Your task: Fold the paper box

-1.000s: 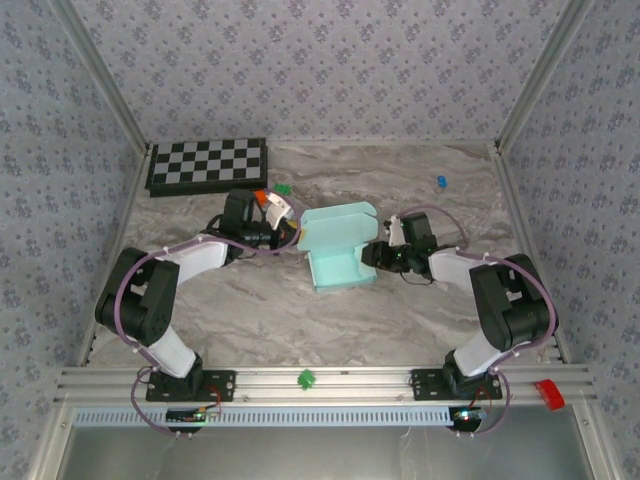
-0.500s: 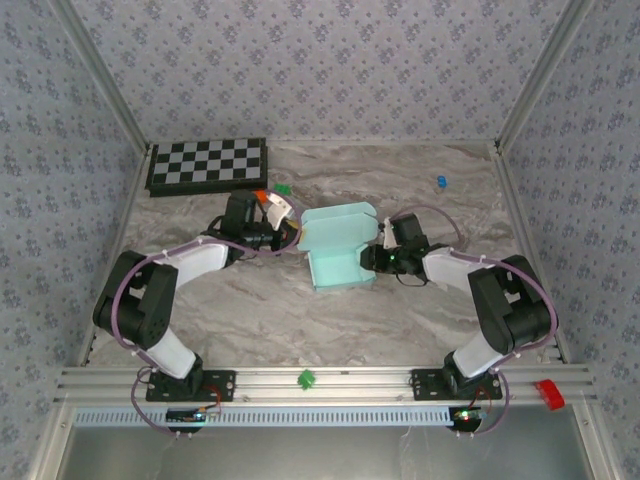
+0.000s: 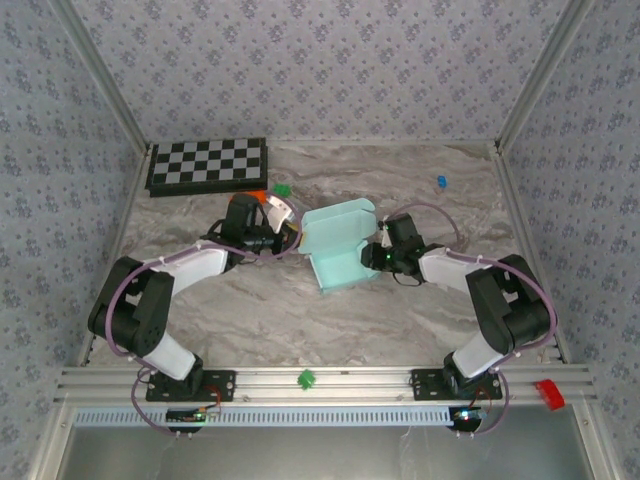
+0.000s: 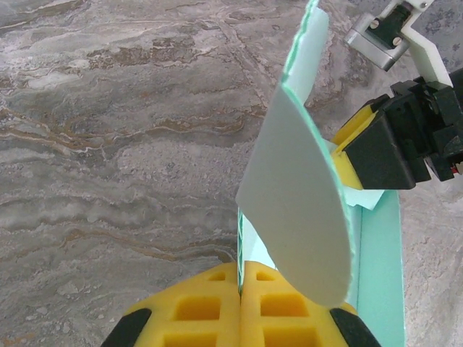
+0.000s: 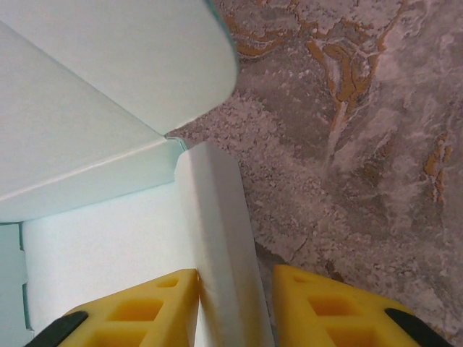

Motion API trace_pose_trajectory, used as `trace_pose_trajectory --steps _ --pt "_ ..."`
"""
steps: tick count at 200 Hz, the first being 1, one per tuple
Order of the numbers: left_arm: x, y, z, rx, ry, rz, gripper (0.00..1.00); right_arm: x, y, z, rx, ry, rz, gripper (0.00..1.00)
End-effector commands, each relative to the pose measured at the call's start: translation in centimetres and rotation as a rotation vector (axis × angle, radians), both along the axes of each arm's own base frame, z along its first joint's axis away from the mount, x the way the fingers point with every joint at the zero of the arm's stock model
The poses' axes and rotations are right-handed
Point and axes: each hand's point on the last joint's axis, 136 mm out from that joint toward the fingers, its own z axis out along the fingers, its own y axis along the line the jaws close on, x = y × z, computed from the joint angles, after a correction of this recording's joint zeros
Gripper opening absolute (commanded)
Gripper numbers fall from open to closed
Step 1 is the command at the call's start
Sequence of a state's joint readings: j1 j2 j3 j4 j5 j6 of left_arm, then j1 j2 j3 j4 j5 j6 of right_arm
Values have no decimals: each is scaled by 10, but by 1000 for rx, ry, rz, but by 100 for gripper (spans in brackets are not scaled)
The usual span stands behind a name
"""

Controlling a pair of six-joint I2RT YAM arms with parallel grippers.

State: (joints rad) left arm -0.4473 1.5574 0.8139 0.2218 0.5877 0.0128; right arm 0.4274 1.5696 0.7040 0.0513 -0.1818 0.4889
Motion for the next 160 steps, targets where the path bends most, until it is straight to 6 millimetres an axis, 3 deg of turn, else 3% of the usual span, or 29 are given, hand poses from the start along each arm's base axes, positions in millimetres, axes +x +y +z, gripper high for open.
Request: trace_pose_trajectory --steps 1,160 --pt "-6 -1 7 -8 -5 -5 0 6 -1 -4 -30 -21 -52 36" --pt "-7 -1 1 3 -3 -19 0 6 -22 -17 -253 -30 -92 31"
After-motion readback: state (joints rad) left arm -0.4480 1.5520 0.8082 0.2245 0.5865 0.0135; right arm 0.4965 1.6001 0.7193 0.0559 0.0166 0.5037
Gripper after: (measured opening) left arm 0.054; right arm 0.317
